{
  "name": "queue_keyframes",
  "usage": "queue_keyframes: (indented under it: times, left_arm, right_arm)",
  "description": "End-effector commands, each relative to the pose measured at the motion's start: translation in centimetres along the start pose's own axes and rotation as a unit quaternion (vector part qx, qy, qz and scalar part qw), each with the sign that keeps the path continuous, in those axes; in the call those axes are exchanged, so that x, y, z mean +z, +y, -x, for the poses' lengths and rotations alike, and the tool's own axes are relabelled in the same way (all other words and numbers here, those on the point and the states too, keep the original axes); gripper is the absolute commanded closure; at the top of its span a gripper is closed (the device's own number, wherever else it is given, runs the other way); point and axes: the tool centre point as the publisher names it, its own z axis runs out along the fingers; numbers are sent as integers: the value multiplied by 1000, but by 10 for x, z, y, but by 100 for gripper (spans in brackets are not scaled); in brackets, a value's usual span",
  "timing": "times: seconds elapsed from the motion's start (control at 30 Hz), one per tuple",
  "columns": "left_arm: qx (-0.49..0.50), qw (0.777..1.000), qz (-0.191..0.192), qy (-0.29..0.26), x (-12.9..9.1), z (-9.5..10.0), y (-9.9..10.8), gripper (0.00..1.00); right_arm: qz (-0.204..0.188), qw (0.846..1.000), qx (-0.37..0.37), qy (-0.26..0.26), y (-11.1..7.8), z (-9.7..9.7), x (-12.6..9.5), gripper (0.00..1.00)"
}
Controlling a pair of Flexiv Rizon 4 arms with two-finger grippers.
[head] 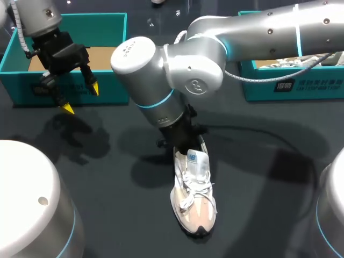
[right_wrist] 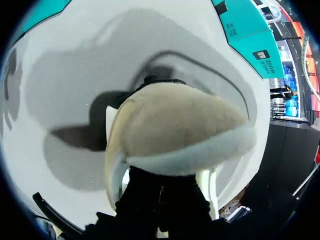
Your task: Take the shoe out of the shoebox, open the shoe tongue, remove and reinsert the insole, then place the shoe into the shoebox
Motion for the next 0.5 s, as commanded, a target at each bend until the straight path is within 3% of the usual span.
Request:
queue_keyframes:
  times: [0.03, 0.23, 0.5]
  left_arm:
    - [0, 1000, 1, 0, 0, -1, 0, 0]
    - [0, 1000, 1, 0, 0, -1, 0, 0]
    - [0, 1000, 1, 0, 0, -1, 0, 0]
  right_arm:
    - [33, 999, 3, -17, -4, -2, -20, 100]
    - [46, 998, 20, -22, -3, 11, -32, 100]
    - [14, 999, 23, 17, 6, 13, 4, 100]
